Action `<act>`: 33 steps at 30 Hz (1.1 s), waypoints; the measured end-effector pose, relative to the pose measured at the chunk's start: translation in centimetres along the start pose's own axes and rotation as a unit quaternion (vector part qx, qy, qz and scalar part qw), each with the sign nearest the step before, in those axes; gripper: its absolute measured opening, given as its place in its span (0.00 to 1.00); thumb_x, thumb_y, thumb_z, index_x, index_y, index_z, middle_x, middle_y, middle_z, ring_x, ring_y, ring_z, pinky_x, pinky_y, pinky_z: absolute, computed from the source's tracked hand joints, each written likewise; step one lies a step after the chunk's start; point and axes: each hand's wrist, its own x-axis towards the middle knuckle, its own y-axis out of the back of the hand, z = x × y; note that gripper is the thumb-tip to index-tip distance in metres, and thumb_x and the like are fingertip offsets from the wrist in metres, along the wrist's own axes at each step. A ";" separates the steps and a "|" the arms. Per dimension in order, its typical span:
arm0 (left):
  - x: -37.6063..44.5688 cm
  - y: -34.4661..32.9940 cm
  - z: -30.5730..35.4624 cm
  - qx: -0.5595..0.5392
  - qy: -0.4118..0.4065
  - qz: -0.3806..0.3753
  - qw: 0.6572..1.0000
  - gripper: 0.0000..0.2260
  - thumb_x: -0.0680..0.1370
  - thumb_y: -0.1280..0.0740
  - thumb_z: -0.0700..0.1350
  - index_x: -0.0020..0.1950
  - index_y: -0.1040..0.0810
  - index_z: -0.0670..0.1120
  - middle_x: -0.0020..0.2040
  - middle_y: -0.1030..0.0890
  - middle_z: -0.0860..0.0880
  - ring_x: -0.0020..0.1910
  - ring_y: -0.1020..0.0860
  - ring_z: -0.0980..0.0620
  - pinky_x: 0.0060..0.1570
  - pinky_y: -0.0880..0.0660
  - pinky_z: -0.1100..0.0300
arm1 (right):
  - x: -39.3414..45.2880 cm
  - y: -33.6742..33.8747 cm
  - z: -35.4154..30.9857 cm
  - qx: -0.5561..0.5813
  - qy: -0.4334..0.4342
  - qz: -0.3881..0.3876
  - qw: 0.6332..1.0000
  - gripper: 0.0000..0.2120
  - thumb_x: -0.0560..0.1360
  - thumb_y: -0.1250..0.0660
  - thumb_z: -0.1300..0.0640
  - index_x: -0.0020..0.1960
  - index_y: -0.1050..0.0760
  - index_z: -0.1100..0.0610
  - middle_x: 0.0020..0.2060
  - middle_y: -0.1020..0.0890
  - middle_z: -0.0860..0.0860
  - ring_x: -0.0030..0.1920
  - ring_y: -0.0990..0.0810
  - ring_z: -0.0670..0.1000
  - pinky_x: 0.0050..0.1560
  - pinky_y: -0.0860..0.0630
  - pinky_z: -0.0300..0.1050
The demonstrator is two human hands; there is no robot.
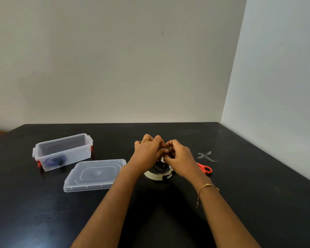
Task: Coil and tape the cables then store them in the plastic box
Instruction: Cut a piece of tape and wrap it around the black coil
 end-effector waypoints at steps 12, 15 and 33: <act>-0.1 -0.2 -0.9 -0.146 -0.006 0.019 0.989 0.04 0.77 0.37 0.50 0.45 0.29 0.52 0.41 0.34 0.59 0.53 0.35 0.54 0.62 0.33 0.46 | 0.3 0.6 0.8 0.315 -0.120 -0.072 0.939 0.14 0.77 0.39 0.64 0.62 0.32 0.58 0.51 0.19 0.54 0.54 0.22 0.49 0.61 0.28 0.46; -0.1 -0.3 -1.1 -0.169 -0.001 0.008 0.986 0.07 0.77 0.37 0.50 0.40 0.32 0.57 0.42 0.33 0.59 0.54 0.34 0.53 0.62 0.33 0.44 | 0.4 0.8 1.1 0.385 -0.139 -0.090 0.908 0.13 0.76 0.39 0.65 0.60 0.30 0.58 0.45 0.19 0.53 0.49 0.20 0.48 0.48 0.24 0.41; 0.5 -1.4 -1.0 -0.274 0.009 0.041 0.961 0.06 0.76 0.37 0.49 0.40 0.31 0.57 0.46 0.23 0.42 0.50 0.24 0.47 0.54 0.24 0.49 | 0.4 0.7 1.8 0.470 -0.126 -0.081 0.870 0.06 0.77 0.40 0.63 0.52 0.26 0.60 0.40 0.21 0.53 0.46 0.22 0.49 0.51 0.24 0.46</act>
